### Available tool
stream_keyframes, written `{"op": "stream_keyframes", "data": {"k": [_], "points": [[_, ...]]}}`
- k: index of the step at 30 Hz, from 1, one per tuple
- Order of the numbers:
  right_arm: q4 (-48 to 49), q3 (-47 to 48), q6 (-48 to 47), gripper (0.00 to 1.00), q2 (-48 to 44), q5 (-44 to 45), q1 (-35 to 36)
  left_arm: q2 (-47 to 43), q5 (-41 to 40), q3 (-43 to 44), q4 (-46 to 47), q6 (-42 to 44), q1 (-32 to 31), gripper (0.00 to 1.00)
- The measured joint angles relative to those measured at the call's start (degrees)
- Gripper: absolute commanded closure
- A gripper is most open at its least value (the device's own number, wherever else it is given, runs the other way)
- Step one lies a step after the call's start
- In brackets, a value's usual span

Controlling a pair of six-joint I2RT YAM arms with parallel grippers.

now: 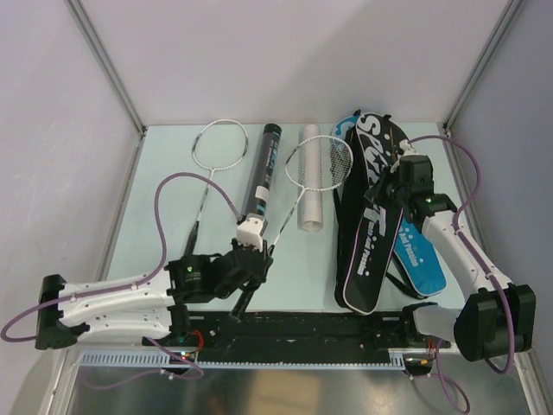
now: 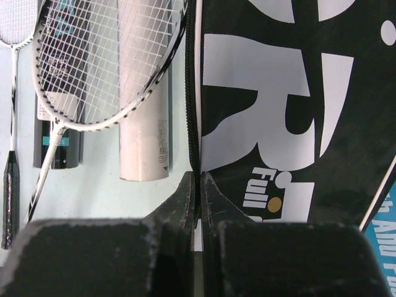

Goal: Pack up the badminton gear
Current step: Place the racket in the racket bag.

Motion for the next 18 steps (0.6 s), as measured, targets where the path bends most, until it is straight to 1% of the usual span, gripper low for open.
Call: {"op": "stream_keyframes", "data": {"k": [9,18], "points": [[0.17,-0.04,0.96,1.00,-0.68,0.44,0.02,1.22,-3.98,-0.09,0.04,-0.31,-4.42,1.00],[0.20,-0.13,1.07,1.00,-0.68,0.35,0.11,7.65,-6.19,0.24,1.99,1.75,-9.09,1.00]]}}
